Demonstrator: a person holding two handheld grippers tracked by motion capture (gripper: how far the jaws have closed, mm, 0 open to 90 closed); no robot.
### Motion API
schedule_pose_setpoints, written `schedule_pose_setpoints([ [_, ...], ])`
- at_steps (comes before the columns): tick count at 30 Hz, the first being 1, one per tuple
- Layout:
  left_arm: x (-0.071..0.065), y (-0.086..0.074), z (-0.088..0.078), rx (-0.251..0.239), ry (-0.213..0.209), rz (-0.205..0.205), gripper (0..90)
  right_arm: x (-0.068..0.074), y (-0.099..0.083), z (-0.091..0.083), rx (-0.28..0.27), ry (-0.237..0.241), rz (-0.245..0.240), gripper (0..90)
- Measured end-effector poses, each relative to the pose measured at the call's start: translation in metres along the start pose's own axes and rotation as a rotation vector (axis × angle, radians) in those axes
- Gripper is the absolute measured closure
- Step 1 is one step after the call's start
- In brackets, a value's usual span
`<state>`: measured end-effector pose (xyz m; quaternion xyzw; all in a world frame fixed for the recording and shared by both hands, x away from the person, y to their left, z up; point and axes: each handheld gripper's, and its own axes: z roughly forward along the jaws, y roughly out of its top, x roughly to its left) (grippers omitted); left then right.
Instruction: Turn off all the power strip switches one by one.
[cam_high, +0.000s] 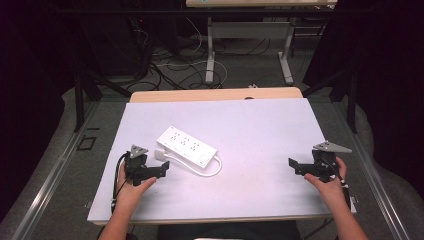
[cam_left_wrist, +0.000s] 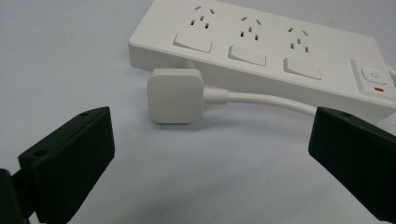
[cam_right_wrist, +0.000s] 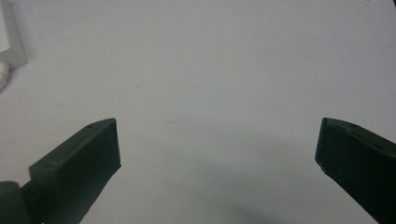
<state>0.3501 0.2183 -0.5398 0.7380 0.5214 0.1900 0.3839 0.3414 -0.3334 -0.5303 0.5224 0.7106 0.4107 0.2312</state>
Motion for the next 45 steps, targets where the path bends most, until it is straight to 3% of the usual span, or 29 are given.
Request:
schedule_pose_setpoints([
  [6, 0.0, 0.001, 0.001, 0.027, -0.002, 0.025, 1.1, 0.007, -0.003, 0.004, 0.01, 0.018, -0.015, 0.0],
  [14, -0.007, 0.005, -0.001, 0.024, -0.015, 0.037, 3.1, 0.01, -0.006, 0.004, 0.037, 0.021, -0.035, 0.0],
  [19, -0.011, 0.008, -0.002, 0.015, -0.016, 0.055, 4.3, 0.01, -0.006, 0.002, 0.007, 0.018, -0.036, 0.0],
  [22, -0.014, 0.011, -0.004, 0.04, -0.017, 0.071, 4.8, 0.01, -0.005, 0.0, 0.014, 0.031, -0.036, 0.0],
  [26, -0.017, 0.016, -0.006, 0.036, -0.016, 0.091, 5.5, 0.011, -0.006, 0.001, 0.02, 0.029, -0.052, 0.0],
  [31, -0.022, 0.022, -0.007, 0.033, -0.017, 0.102, 9.2, 0.012, -0.006, 0.001, 0.024, 0.03, -0.046, 0.0],
  [32, -0.021, 0.024, -0.009, 0.057, -0.022, 0.108, 9.2, 0.012, -0.006, 0.001, 0.024, 0.03, -0.046, 0.0],
  [34, -0.023, 0.026, -0.009, 0.045, -0.028, 0.088, 13.9, 0.011, -0.005, 0.0, 0.021, 0.027, -0.052, 0.0],
  [39, -0.025, 0.031, -0.009, 0.048, -0.03, 0.086, 16.2, 0.011, -0.005, 0.001, 0.022, 0.028, -0.045, 0.0],
  [45, -0.028, 0.039, -0.009, 0.064, -0.029, 0.123, 22.7, 0.012, -0.005, 0.003, 0.027, 0.033, -0.053, 0.0],
])
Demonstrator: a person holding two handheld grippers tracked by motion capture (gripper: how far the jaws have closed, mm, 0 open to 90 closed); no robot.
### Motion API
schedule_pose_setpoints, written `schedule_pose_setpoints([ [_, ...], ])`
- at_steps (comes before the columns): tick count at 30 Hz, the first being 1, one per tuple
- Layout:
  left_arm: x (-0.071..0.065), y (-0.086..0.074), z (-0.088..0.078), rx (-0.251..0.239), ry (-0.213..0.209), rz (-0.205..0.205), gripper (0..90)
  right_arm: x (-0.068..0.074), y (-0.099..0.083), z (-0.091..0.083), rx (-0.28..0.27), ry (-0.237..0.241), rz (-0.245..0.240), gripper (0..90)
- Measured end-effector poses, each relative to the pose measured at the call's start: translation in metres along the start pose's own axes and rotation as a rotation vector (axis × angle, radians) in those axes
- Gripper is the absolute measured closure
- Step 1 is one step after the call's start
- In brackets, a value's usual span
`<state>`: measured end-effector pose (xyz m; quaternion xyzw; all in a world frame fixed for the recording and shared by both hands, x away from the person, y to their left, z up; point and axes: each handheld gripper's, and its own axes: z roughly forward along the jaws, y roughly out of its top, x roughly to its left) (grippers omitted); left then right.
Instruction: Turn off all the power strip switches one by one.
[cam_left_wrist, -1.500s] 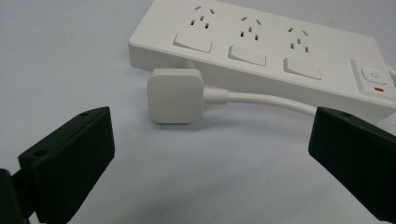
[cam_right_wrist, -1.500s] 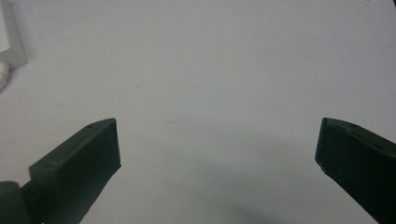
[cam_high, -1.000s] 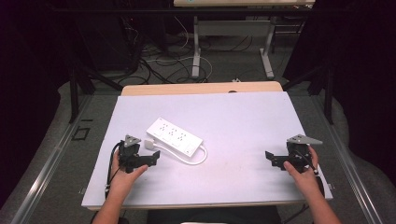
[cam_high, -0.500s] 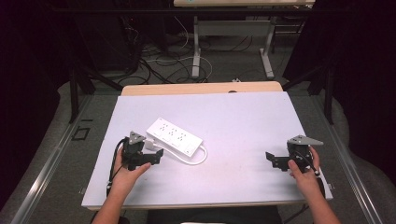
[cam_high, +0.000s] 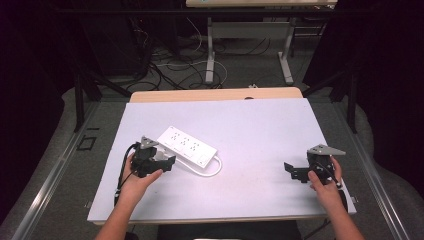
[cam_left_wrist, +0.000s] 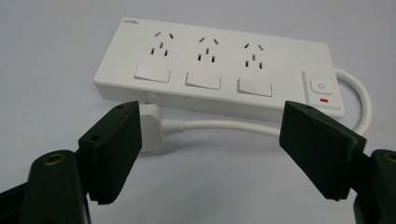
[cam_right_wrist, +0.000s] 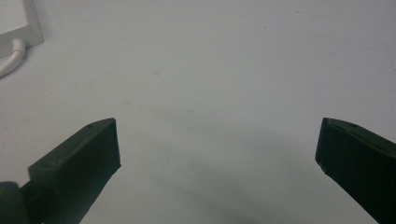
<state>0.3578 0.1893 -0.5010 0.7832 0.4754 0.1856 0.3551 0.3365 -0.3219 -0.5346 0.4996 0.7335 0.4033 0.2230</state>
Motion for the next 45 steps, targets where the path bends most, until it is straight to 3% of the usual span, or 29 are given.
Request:
schedule_pose_setpoints([
  [7, -0.004, 0.01, 0.001, 0.024, -0.041, 0.014, 31.0, 0.0, -0.001, 0.001, 0.006, 0.004, -0.001, 0.0],
  [8, -0.007, 0.012, 0.002, 0.021, -0.053, -0.006, 32.2, 0.0, -0.001, 0.001, 0.008, 0.002, -0.005, 0.0],
  [12, -0.009, 0.018, 0.001, 0.036, -0.039, 0.025, 37.4, 0.0, -0.001, 0.001, 0.009, -0.002, -0.002, 0.0],
  [14, -0.012, 0.02, 0.001, 0.03, -0.046, 0.023, 40.3, -0.001, -0.001, 0.002, 0.011, 0.007, -0.004, 0.0],
  [15, -0.014, 0.022, 0.003, 0.041, -0.066, -0.002, 41.9, -0.001, -0.002, 0.003, 0.011, 0.008, -0.003, 0.0],
  [22, -0.023, 0.03, 0.008, 0.063, -0.099, -0.002, 42.9, 0.0, -0.002, 0.003, 0.016, 0.009, -0.008, 0.0],
  [26, -0.029, 0.035, 0.013, 0.062, -0.099, 0.024, 43.6, -0.001, -0.002, 0.003, 0.018, 0.012, -0.005, 0.0],
  [34, -0.037, 0.041, 0.02, 0.079, -0.12, 0.012, 47.2, -0.001, -0.002, 0.003, 0.017, 0.013, -0.011, 0.0],
  [38, -0.039, 0.045, 0.022, 0.1, -0.123, 0.017, 51.8, -0.001, -0.002, 0.003, 0.018, 0.014, -0.006, 0.0],
  [45, -0.044, 0.046, 0.03, 0.116, -0.146, -0.014, 64.7, -0.001, -0.002, 0.004, 0.019, 0.016, -0.006, 0.0],
])
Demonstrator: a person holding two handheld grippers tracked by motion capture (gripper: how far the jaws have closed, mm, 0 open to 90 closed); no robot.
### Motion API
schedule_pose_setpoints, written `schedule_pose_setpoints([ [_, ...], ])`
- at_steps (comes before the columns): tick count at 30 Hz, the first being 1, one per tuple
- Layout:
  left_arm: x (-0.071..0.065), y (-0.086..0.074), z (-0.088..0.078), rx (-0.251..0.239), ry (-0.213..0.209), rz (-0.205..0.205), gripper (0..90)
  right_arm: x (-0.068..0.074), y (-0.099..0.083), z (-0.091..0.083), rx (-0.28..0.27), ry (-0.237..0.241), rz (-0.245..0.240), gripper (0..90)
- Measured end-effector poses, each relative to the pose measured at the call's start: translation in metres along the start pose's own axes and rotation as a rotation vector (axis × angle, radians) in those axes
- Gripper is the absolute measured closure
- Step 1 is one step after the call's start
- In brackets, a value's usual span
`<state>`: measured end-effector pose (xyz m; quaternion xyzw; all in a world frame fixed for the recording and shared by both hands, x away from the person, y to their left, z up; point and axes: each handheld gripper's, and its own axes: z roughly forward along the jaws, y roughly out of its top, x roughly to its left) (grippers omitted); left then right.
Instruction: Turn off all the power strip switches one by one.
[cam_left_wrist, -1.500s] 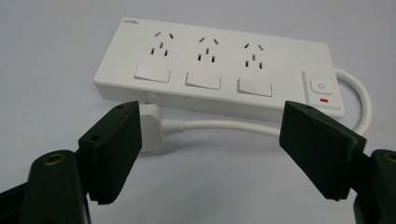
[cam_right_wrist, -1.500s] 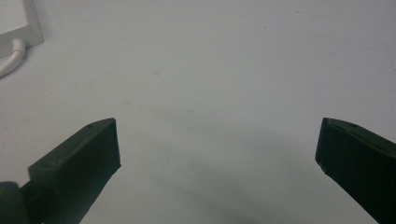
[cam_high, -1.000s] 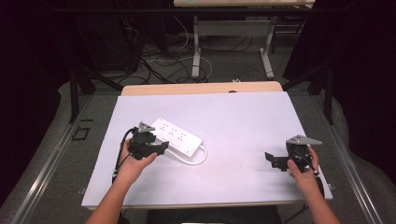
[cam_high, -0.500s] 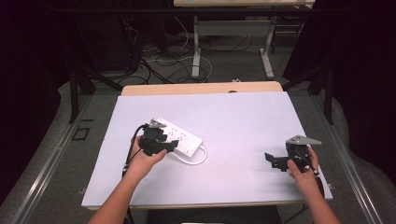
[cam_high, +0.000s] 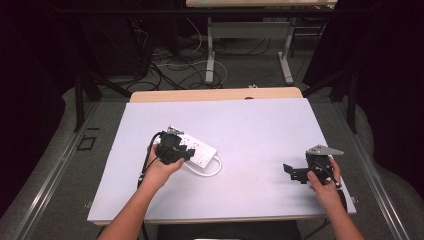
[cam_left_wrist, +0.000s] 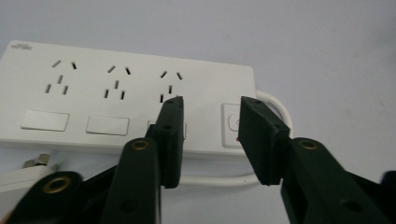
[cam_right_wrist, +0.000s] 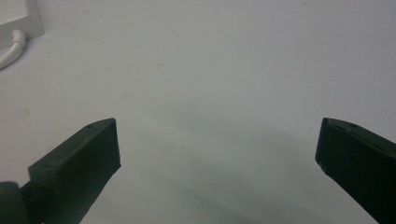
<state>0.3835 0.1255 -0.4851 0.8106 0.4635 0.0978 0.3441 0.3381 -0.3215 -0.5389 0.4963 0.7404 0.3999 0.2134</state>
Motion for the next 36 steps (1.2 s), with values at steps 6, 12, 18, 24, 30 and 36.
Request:
schedule_pose_setpoints([
  [6, -0.004, 0.002, 0.007, 0.012, 0.004, -0.002, 68.0, 0.0, 0.0, 0.0, 0.003, -0.006, -0.002, 0.0],
  [12, -0.008, 0.004, 0.013, 0.031, 0.007, 0.008, 70.8, -0.001, -0.001, 0.0, 0.004, -0.002, 0.003, 0.0],
  [18, -0.011, 0.006, 0.019, 0.041, 0.01, 0.013, 77.7, -0.001, -0.001, 0.001, 0.006, -0.001, 0.004, 0.0],
  [24, -0.013, 0.007, 0.024, 0.066, 0.011, 0.002, 82.3, -0.001, -0.001, 0.001, 0.005, 0.005, 0.001, 0.0],
  [30, -0.014, 0.009, 0.028, 0.091, 0.008, 0.001, 89.1, -0.001, -0.001, 0.002, 0.005, 0.005, 0.002, 0.0],
  [36, -0.016, 0.01, 0.033, 0.108, -0.008, -0.002, 90.0, -0.001, -0.002, 0.002, 0.01, 0.003, -0.002, 0.0],
])
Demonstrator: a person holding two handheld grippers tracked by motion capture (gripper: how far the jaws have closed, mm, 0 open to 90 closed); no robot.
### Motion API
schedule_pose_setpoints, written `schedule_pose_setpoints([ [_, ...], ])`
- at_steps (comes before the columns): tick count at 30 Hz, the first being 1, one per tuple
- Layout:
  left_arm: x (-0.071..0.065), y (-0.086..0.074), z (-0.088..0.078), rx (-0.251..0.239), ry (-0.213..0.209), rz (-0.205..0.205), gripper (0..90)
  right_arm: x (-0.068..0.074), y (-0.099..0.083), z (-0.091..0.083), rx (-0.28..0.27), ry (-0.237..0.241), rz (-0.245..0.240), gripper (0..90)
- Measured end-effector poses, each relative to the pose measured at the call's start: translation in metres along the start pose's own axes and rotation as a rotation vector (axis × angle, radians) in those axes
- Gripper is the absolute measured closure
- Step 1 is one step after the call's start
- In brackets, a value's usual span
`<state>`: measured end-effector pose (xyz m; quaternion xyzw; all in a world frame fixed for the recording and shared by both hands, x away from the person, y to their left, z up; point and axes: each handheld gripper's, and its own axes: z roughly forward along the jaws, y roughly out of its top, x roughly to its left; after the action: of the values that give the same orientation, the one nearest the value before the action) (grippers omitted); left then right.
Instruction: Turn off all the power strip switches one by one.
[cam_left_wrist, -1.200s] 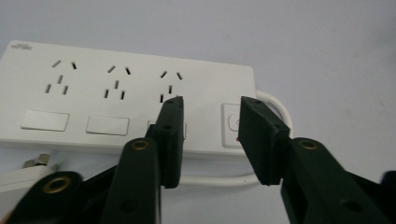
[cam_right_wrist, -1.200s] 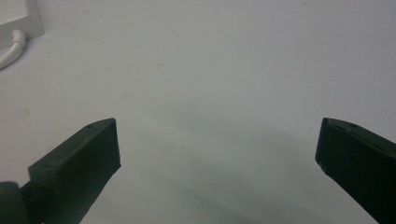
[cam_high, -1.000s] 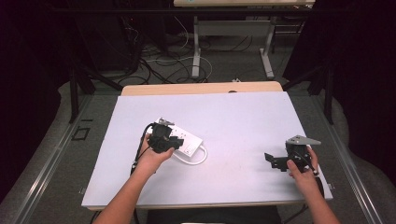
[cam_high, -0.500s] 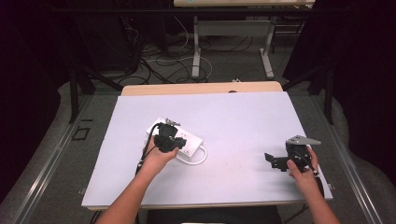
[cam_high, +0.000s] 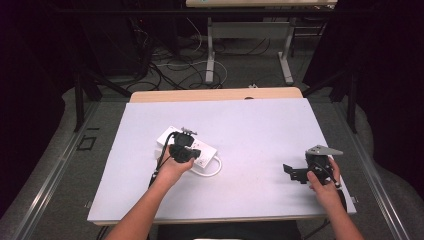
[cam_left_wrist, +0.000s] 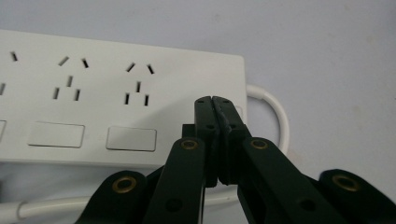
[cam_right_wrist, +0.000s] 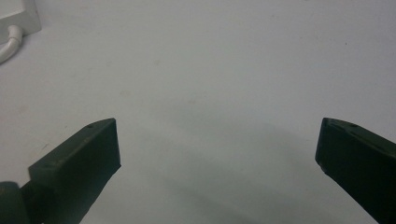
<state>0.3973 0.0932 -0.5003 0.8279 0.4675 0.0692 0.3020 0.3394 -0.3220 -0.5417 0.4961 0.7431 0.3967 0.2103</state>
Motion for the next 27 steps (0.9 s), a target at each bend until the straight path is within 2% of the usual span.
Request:
schedule_pose_setpoints([
  [3, -0.002, 0.0, 0.004, 0.013, 0.002, 0.0, 90.0, 0.0, 0.0, 0.0, 0.0, -0.001, 0.0, 0.0],
  [4, -0.002, 0.001, 0.006, 0.022, -0.007, 0.013, 90.0, 0.0, 0.0, 0.0, 0.0, 0.0, 0.001, 0.0],
  [7, -0.003, 0.001, 0.008, 0.021, -0.011, 0.015, 90.0, 0.0, 0.0, 0.0, 0.001, 0.0, 0.0, 0.0],
  [10, -0.005, 0.001, 0.011, 0.026, -0.014, 0.006, 90.0, 0.0, 0.0, 0.0, 0.002, 0.001, -0.003, 0.0],
  [27, -0.009, 0.002, 0.021, 0.067, 0.009, 0.021, 90.0, -0.001, -0.001, 0.002, 0.006, 0.001, -0.015, 0.0],
])
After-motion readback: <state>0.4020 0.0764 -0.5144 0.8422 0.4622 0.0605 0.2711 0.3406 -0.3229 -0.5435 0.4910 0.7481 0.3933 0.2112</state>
